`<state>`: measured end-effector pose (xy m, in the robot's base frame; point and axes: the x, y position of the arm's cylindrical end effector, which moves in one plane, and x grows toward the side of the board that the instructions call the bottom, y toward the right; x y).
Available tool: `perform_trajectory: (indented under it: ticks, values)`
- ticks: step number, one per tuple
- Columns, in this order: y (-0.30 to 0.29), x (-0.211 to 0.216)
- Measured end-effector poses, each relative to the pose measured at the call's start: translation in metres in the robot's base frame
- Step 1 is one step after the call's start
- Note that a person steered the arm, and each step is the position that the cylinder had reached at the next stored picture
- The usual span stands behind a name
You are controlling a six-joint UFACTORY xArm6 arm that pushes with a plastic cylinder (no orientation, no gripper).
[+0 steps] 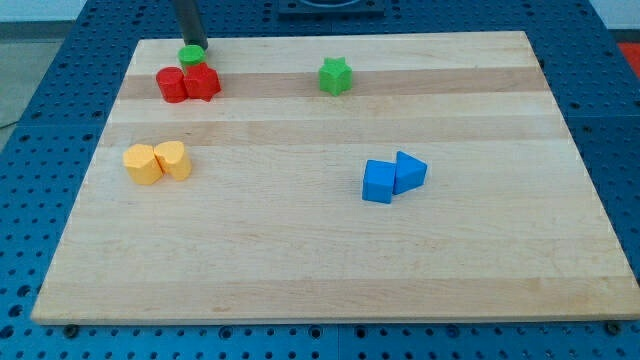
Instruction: Place green blocks above the red blocks
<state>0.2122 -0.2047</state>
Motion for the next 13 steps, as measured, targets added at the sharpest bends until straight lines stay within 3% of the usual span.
perform_trajectory:
  ticks: [3,5,8,9,10,12,13]
  values:
    - [0.0,0.011]
    - [0.033,-0.021]
    - [0.302,0.02]
    - [0.309,0.07]
    - [0.254,0.094]
    - [0.109,0.076]
    - [0.134,0.096]
